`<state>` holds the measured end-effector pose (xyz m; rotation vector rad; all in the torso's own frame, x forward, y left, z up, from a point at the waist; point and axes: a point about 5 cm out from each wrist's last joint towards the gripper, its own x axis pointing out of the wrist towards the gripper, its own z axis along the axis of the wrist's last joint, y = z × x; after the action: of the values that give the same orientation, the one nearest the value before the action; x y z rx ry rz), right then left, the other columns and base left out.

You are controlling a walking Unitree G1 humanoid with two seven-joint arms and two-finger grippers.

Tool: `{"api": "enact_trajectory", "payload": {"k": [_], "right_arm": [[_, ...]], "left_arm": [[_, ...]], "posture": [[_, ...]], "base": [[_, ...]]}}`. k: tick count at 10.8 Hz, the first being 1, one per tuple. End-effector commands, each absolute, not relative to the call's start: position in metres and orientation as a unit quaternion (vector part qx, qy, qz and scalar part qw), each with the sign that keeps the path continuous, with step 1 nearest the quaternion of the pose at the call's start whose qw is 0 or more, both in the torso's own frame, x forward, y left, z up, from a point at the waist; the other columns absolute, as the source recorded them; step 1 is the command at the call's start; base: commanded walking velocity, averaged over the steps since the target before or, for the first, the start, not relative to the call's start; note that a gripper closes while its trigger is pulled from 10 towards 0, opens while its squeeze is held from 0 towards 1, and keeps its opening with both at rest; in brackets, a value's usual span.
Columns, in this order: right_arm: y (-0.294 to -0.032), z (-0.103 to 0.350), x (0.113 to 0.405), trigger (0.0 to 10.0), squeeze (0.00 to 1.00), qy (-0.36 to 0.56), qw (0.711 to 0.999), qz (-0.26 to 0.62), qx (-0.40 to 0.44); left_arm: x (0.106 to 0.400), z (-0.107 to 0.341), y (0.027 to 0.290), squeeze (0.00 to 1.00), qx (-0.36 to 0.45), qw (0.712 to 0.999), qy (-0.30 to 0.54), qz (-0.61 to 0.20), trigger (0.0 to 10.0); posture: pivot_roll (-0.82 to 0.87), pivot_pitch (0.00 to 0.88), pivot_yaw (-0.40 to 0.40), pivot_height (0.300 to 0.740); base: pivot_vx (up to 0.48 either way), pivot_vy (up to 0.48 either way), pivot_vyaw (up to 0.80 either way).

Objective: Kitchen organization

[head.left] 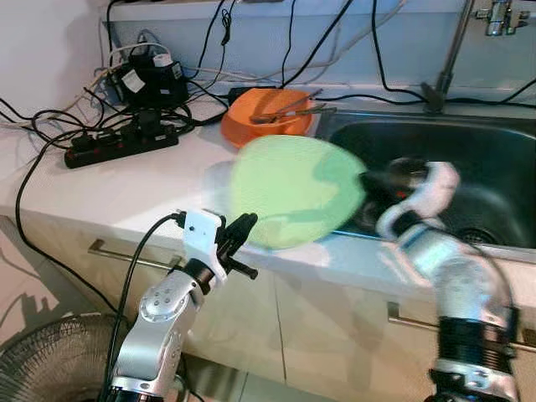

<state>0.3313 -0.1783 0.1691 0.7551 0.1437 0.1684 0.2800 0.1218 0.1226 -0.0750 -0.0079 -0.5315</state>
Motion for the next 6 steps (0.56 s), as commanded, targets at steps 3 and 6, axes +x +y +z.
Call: {"api": "enact_trajectory", "payload": {"k": [3, 6], "right_arm": [[-0.21, 0.193, 0.332, 10.0, 0.0, -0.002, 0.924, 0.031, 0.382], [-0.251, 0.212, 0.331, 10.0, 0.0, -0.065, 0.904, -0.034, 0.422]], "left_arm": [[0.282, 0.121, 0.126, 0.0, -0.035, 0.965, 0.005, -0.26, 10.0], [0.282, 0.119, 0.128, 0.0, -0.036, 0.965, 0.008, -0.259, 10.0]], "posture": [[0.04, 0.0, 0.116, 0.74], [0.03, 0.0, 0.119, 0.74]], "base": [[0.0, 0.0, 0.0], [0.0, 0.0, 0.0]]}}
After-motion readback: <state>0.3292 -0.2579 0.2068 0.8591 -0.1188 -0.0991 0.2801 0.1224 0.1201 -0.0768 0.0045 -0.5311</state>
